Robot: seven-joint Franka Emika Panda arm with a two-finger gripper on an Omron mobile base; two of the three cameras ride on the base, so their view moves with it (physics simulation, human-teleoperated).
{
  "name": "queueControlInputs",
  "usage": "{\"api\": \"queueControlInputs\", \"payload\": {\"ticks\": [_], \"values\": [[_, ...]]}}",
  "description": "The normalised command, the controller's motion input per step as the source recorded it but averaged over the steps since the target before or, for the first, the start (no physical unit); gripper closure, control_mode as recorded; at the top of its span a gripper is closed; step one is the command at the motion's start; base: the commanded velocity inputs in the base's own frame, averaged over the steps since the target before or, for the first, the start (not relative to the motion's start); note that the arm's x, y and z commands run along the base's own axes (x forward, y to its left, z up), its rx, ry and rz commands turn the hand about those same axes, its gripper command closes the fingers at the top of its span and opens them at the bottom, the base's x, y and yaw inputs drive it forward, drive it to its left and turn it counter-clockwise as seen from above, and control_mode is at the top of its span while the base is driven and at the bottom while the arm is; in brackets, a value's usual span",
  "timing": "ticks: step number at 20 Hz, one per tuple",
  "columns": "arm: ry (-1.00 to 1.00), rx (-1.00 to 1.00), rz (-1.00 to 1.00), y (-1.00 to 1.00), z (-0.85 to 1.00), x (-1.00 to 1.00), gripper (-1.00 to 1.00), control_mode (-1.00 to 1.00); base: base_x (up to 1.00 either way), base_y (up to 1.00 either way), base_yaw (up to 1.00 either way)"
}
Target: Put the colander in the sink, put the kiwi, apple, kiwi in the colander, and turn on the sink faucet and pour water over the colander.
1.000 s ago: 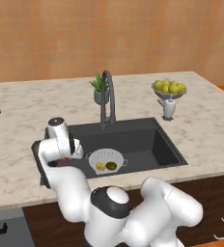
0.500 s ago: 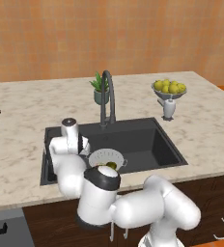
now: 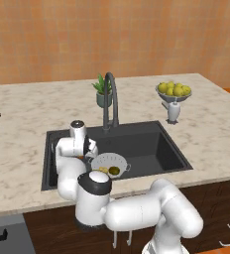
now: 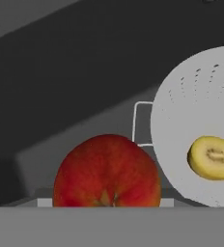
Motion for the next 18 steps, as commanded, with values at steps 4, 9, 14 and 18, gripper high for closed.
{"api": "queueControlInputs", "payload": {"ticks": [4, 9, 14, 18], "values": [[0.0, 0.0, -0.14, -0.22, -0.34, 0.0, 1.0, -1.0, 0.0, 0.0, 0.0], [0.0, 0.0, -0.09, -0.33, -0.36, 0.0, 1.0, -1.0, 0.0, 0.0, 0.0], [0.0, 0.0, -0.03, -0.34, -0.47, 0.01, 1.0, -1.0, 0.0, 0.0, 0.0], [0.03, 0.0, -0.02, -0.21, -0.27, 0.1, 1.0, -1.0, 0.0, 0.0, 0.0]]}}
